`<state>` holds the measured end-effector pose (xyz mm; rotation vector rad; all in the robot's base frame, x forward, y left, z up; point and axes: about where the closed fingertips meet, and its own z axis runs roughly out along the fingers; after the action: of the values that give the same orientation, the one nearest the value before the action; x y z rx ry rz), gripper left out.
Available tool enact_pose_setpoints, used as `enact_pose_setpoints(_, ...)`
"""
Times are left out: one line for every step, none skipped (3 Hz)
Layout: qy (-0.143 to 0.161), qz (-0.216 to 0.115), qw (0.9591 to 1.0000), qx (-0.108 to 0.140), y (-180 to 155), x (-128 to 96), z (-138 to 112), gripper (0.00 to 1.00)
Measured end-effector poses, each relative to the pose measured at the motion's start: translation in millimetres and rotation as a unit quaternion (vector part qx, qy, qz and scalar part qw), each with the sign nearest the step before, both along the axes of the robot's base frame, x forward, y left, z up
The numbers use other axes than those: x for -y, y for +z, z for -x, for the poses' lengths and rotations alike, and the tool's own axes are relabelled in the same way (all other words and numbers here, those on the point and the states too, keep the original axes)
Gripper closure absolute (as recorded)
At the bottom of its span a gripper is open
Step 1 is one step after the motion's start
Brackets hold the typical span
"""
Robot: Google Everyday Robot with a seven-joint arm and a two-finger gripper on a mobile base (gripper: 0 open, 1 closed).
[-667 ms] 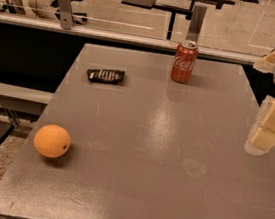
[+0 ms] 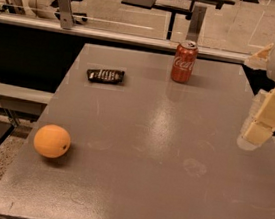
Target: Move orange near rxbar chocolate
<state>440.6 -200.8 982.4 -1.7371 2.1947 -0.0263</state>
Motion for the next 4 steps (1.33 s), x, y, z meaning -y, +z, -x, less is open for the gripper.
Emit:
enact_pose_setpoints(0.033,-0.044,0.9985,-0.002,5.3,-39.8,-1.4,0.00)
enact_pose_setpoints(0.075,-0.088,0.9933,-0.007,8.6,-95.5,6.1,0.00)
enact_pose_setpoints(0.115,-0.109,0.9872,-0.017,4.9,-143.8,26.5,0.00)
enact_pose_setpoints(0.147,-0.121,0.9814,-0.024,-9.3,-192.0,48.8,0.00)
